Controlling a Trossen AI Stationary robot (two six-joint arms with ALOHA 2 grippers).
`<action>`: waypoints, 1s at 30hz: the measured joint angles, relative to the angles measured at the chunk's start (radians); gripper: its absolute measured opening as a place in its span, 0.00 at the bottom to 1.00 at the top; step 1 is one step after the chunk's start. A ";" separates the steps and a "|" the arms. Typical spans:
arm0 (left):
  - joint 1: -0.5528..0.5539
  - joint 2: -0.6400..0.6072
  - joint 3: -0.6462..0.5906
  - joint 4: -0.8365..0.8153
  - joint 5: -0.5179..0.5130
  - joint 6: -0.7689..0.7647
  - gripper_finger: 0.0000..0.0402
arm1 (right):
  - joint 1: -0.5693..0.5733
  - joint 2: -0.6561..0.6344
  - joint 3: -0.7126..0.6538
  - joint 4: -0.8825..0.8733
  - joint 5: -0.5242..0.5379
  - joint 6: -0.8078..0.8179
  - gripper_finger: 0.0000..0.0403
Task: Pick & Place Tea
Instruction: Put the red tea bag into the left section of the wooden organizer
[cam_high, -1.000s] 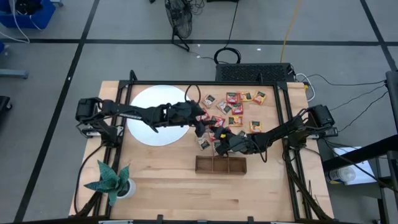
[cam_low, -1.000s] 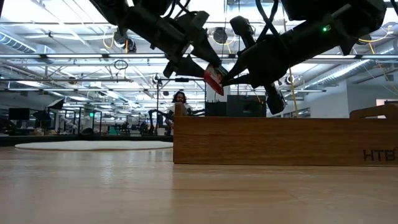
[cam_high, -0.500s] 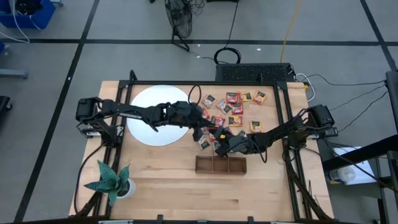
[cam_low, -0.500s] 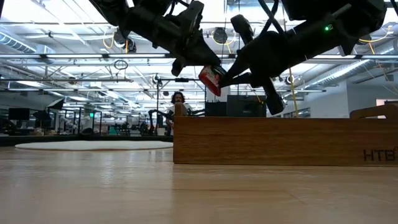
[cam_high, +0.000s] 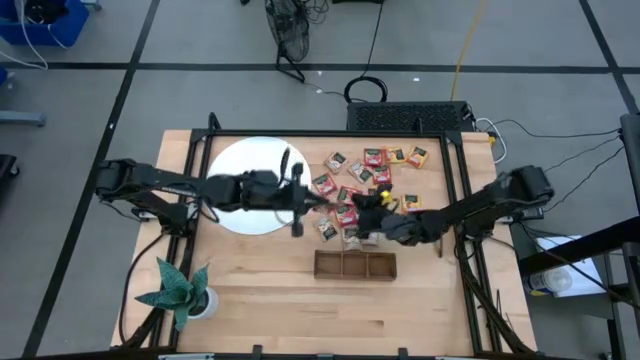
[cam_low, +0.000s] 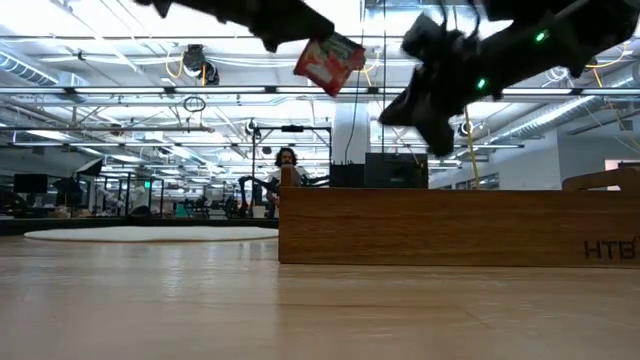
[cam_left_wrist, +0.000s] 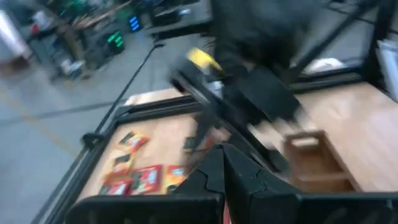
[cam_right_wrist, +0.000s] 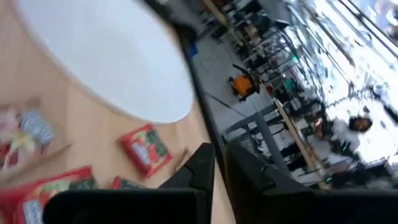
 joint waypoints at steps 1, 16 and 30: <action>-0.008 0.002 -0.053 0.066 0.019 0.005 0.00 | -0.004 -0.050 -0.027 0.015 -0.001 0.015 0.09; -0.167 0.472 -0.281 1.042 0.108 0.055 0.00 | -0.118 -0.412 -0.285 0.309 -0.187 0.051 0.13; -0.223 0.637 -0.254 1.216 -0.031 0.061 0.00 | -0.126 -0.396 -0.307 0.304 -0.184 0.056 0.12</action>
